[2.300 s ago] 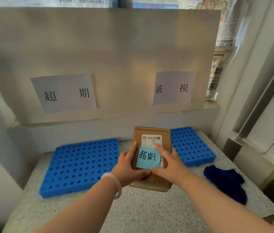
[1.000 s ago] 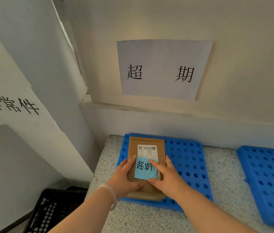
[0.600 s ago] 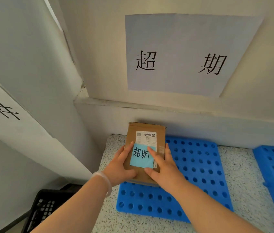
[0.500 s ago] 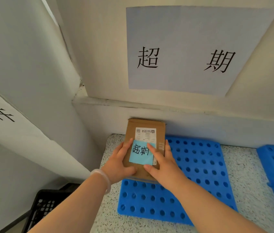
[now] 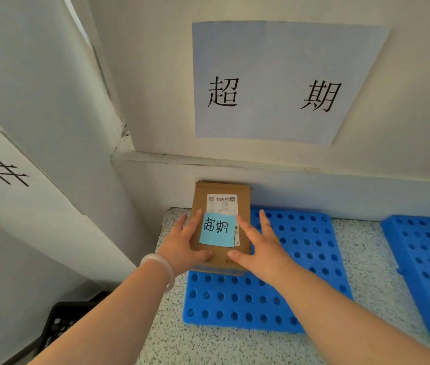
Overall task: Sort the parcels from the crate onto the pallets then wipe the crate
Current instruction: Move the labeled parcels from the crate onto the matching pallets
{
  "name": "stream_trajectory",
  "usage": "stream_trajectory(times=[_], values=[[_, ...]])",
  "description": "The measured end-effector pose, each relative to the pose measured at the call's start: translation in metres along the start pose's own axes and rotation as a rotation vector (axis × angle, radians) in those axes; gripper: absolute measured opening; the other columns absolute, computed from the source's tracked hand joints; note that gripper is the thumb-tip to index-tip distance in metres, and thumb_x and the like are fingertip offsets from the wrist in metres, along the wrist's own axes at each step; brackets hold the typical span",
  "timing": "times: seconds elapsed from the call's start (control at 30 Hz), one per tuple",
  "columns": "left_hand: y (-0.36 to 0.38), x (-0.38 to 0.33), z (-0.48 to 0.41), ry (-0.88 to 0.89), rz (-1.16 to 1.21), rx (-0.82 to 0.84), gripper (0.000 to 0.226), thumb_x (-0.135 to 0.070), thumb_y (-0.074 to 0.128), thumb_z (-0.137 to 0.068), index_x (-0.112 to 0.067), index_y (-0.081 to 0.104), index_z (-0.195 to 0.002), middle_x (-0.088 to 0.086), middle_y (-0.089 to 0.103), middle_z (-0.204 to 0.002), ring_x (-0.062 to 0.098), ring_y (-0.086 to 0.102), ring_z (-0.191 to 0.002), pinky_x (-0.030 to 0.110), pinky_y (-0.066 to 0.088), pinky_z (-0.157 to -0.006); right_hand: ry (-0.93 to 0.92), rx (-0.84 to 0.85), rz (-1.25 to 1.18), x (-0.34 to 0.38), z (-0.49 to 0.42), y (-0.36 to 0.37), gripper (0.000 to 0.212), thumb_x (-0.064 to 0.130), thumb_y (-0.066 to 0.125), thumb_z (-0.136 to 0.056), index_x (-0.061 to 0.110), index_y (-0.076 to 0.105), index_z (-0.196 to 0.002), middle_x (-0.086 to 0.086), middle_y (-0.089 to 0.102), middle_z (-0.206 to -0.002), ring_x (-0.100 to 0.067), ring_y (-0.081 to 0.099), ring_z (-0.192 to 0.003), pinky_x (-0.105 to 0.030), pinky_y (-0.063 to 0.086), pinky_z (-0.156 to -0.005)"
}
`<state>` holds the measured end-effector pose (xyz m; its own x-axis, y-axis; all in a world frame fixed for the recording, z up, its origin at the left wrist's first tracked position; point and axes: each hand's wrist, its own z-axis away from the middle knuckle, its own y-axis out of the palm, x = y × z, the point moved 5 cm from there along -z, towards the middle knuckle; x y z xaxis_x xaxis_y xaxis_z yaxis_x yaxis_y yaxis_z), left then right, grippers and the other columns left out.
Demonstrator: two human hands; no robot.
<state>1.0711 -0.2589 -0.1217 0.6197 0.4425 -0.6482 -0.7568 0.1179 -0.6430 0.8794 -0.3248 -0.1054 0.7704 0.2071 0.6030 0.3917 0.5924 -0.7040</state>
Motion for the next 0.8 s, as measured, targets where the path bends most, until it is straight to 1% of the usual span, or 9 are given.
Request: stream_trajectory(times=[0.07,0.1,0.2,0.27,0.37,0.5,0.67,0.73,0.8], values=[[-0.002,-0.008,0.012,-0.007,-0.117,-0.071,0.1,-0.051,0.071,-0.081,-0.054,-0.003,-0.148,-0.006,-0.007,-0.163,0.03,0.003,-0.149,0.05,0.017,-0.12,-0.023,-0.013,0.039,-0.001,0.022,-0.01,0.09,0.054,0.068,-0.084,0.054,0.006,-0.15,0.014,-0.026,-0.159,-0.017,-0.009,-0.15,-0.044,0.015,-0.122],[-0.001,-0.014,0.019,0.003,-0.188,-0.107,0.099,-0.056,0.068,-0.081,-0.052,-0.004,-0.149,-0.006,-0.007,-0.163,0.031,0.0,-0.149,0.051,0.014,-0.12,-0.034,-0.025,0.066,-0.002,0.035,-0.014,0.093,0.055,0.068,-0.084,0.052,0.004,-0.151,0.015,-0.024,-0.159,-0.016,-0.009,-0.15,-0.044,0.015,-0.122],[0.01,-0.046,0.041,0.117,-0.363,-0.185,0.098,-0.066,0.061,-0.081,-0.048,-0.005,-0.151,-0.005,-0.011,-0.163,0.029,-0.001,-0.15,0.049,0.011,-0.121,-0.041,-0.092,0.138,-0.01,0.075,-0.023,0.095,0.058,0.067,-0.083,0.048,0.003,-0.153,0.015,-0.02,-0.161,-0.013,-0.009,-0.15,-0.04,0.013,-0.121],[0.027,-0.073,0.057,0.209,-0.44,-0.19,0.097,-0.068,0.058,-0.082,-0.048,-0.008,-0.151,-0.006,-0.012,-0.163,0.025,-0.002,-0.15,0.047,0.009,-0.122,-0.034,-0.133,0.195,-0.019,0.102,-0.027,0.096,0.06,0.065,-0.083,0.048,0.001,-0.152,0.014,-0.019,-0.161,-0.012,-0.01,-0.15,-0.039,0.01,-0.12],[0.061,-0.107,0.082,0.314,-0.543,-0.145,0.095,-0.067,0.054,-0.085,-0.048,-0.014,-0.149,-0.005,-0.012,-0.163,0.022,-0.003,-0.15,0.047,0.007,-0.122,0.006,-0.158,0.287,-0.037,0.142,-0.03,0.096,0.063,0.062,-0.083,0.046,-0.003,-0.153,0.012,-0.022,-0.161,-0.013,-0.016,-0.149,-0.039,0.002,-0.12],[0.105,-0.144,0.114,0.391,-0.603,-0.105,0.094,-0.069,0.051,-0.084,-0.048,-0.014,-0.149,-0.006,-0.012,-0.163,0.02,-0.004,-0.151,0.048,0.003,-0.122,0.051,-0.244,0.365,-0.067,0.197,-0.045,0.099,0.066,0.059,-0.083,0.042,-0.006,-0.153,0.007,-0.022,-0.161,-0.016,-0.016,-0.149,-0.04,-0.002,-0.12],[0.166,-0.211,0.161,0.527,-0.627,-0.092,0.094,-0.071,0.051,-0.084,-0.047,-0.009,-0.151,-0.005,-0.01,-0.163,0.021,-0.003,-0.151,0.048,0.002,-0.121,0.12,-0.347,0.369,-0.117,0.279,-0.068,0.098,0.069,0.055,-0.083,0.041,-0.008,-0.154,0.006,-0.022,-0.162,-0.015,-0.019,-0.149,-0.039,-0.005,-0.12],[0.2,-0.245,0.186,0.596,-0.627,-0.073,0.093,-0.071,0.051,-0.084,-0.046,-0.006,-0.152,-0.004,-0.007,-0.164,0.022,-0.001,-0.15,0.048,0.003,-0.121,0.163,-0.391,0.361,-0.143,0.324,-0.076,0.098,0.069,0.055,-0.083,0.041,-0.009,-0.154,0.006,-0.022,-0.162,-0.015,-0.02,-0.149,-0.038,-0.006,-0.119],[0.243,-0.281,0.217,0.667,-0.612,-0.031,0.093,-0.07,0.053,-0.083,-0.046,-0.005,-0.152,-0.004,-0.005,-0.164,0.023,0.0,-0.15,0.048,0.004,-0.121,0.244,-0.427,0.346,-0.176,0.378,-0.086,0.099,0.069,0.054,-0.083,0.041,-0.009,-0.153,0.006,-0.023,-0.161,-0.015,-0.02,-0.149,-0.039,-0.007,-0.119]])
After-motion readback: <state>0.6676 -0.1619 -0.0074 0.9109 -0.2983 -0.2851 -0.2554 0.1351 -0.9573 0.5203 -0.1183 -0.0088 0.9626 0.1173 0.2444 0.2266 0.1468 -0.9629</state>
